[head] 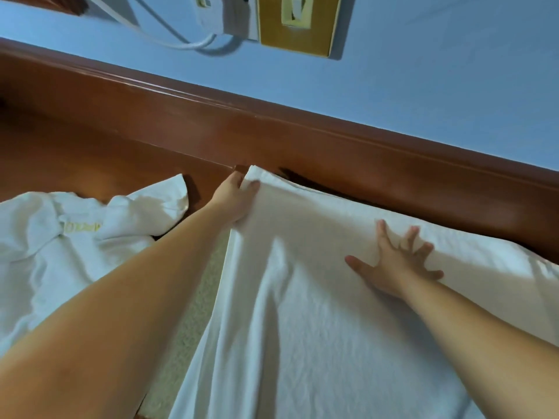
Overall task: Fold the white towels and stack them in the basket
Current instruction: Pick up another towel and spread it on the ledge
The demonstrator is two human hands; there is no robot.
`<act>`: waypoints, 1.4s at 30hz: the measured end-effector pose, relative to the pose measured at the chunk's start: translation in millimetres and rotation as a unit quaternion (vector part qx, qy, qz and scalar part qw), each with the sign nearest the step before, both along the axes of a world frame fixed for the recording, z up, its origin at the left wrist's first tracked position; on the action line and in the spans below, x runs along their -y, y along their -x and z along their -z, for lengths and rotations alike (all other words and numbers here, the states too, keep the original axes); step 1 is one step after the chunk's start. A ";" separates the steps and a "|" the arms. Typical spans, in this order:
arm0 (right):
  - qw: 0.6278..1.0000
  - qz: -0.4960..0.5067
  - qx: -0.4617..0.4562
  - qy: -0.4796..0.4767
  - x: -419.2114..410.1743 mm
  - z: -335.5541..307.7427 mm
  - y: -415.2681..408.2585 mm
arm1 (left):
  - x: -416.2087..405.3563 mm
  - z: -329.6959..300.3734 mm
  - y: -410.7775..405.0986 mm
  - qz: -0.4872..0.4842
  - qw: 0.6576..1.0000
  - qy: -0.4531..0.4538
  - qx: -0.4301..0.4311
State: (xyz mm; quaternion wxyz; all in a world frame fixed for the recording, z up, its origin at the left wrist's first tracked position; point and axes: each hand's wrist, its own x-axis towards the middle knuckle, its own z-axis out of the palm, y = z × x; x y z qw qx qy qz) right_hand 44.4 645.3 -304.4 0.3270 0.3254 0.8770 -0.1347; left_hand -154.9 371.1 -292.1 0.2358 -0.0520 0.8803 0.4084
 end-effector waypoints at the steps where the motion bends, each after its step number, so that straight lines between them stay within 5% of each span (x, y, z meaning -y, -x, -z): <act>1: 1.000 -0.001 0.002 -0.001 0.7 -0.4 0.4 | 0.8 -1.9 -5.2 0.006 1.000 0.006 0.006; 7: 1.000 -0.002 -0.006 0.003 1.9 -2.8 -1.6 | 46.3 -0.1 -42.5 0.051 0.978 0.004 0.201; 9: 1.000 -0.004 -0.009 0.004 2.8 -4.4 -2.0 | 60.7 2.9 -61.8 0.064 0.981 -0.038 0.179; 12: 1.000 -0.006 -0.008 0.010 3.9 -6.2 -3.1 | 77.0 7.9 -90.8 -0.045 0.982 -0.106 0.151; 16: 1.000 0.000 -0.012 0.017 5.5 -8.4 -5.9 | 108.0 5.1 -133.6 0.024 0.975 -0.040 0.217; 23: 0.999 0.008 -0.032 -0.002 15.5 -9.6 -9.9 | 132.1 -4.2 -195.9 0.059 0.988 0.111 0.093; 26: 0.986 -0.076 -0.140 -0.045 53.8 -12.7 -10.9 | 140.1 3.8 -220.5 0.091 0.974 0.181 0.101; 29: 0.949 -0.225 -0.217 0.031 112.5 -21.0 -6.1 | 139.1 4.3 -239.3 -0.014 0.992 0.117 0.037; 33: 0.884 -0.416 -0.176 0.122 184.8 -22.5 6.7 | 143.3 4.5 -258.6 -0.095 0.993 0.060 0.021; 38: 0.887 -0.451 -0.090 0.039 217.8 -14.4 27.4 | 163.0 9.4 -279.7 -0.020 0.988 0.132 0.078; 42: 0.873 -0.476 -0.107 0.002 224.0 -20.2 41.3 | 186.4 13.1 -299.2 -0.014 0.987 0.162 0.008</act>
